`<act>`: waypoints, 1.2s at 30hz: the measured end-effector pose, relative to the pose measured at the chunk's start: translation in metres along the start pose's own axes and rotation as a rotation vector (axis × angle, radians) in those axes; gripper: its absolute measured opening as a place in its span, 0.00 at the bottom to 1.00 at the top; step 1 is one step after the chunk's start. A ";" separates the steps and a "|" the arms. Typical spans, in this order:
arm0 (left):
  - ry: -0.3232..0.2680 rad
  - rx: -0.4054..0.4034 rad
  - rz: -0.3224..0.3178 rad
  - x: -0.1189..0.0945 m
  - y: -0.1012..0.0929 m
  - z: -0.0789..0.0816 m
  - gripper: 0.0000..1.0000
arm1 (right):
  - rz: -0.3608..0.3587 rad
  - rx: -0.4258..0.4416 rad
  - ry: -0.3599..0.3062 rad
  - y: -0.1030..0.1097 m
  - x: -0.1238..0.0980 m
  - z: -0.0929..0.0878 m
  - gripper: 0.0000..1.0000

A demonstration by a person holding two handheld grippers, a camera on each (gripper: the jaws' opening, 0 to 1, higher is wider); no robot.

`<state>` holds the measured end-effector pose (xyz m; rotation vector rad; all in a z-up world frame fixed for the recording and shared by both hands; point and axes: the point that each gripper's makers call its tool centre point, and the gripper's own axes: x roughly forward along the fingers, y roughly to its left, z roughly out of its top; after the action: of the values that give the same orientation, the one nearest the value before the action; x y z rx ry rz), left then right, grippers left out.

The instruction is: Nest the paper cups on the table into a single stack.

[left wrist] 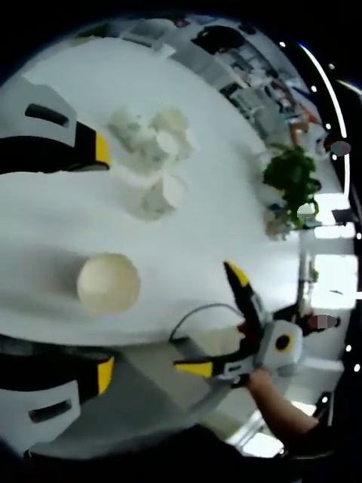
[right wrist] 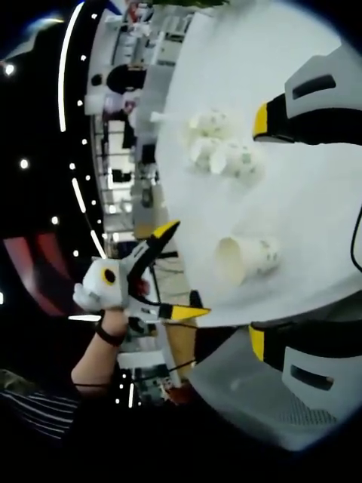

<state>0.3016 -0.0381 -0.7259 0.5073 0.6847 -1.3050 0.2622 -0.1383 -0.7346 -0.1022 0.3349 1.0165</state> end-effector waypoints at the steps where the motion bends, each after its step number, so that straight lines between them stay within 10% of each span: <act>1: -0.021 -0.047 -0.027 -0.001 -0.005 0.002 1.00 | 0.003 0.001 0.000 0.001 0.000 0.000 0.96; 36: -0.314 -0.194 0.146 -0.042 0.026 -0.014 1.00 | -0.080 0.012 0.009 -0.044 0.016 0.026 0.97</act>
<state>0.3200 0.0067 -0.7071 0.1846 0.4952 -1.1352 0.3129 -0.1423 -0.7184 -0.1089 0.3422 0.9347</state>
